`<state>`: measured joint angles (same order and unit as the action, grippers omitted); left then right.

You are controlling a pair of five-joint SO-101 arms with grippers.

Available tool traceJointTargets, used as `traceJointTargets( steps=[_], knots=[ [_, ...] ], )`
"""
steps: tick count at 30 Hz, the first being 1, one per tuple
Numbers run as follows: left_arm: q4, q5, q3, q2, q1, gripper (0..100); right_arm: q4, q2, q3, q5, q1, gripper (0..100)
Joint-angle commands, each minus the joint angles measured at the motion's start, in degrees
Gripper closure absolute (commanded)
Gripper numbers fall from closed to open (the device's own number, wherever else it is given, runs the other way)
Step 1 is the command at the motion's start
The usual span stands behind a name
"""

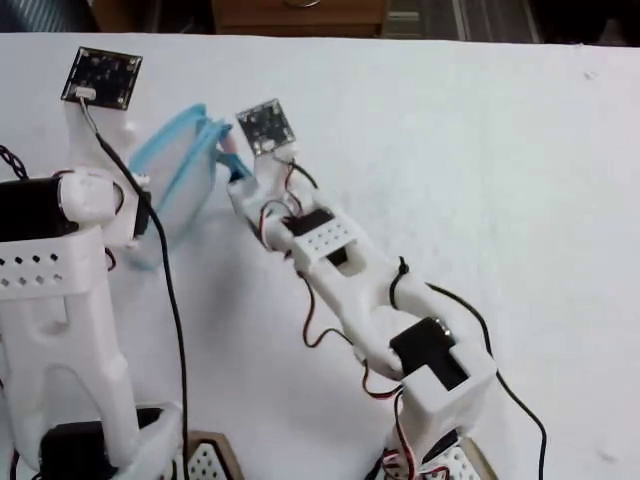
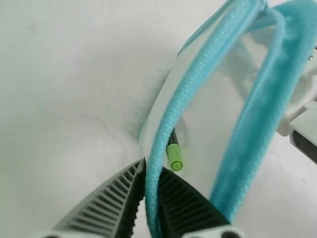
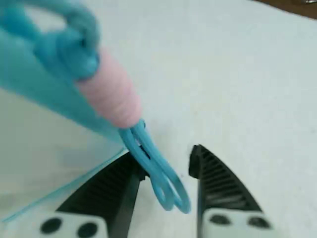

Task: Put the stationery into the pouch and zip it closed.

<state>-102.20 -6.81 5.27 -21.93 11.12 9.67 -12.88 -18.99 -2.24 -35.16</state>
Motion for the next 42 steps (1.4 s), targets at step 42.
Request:
traceJointTargets(
  steps=[42],
  knots=[
    [0.0, -1.0, 0.7, -0.1, 0.7, 98, -0.6, -0.8, 36.4, 0.2, 4.3, 98.1]
  ],
)
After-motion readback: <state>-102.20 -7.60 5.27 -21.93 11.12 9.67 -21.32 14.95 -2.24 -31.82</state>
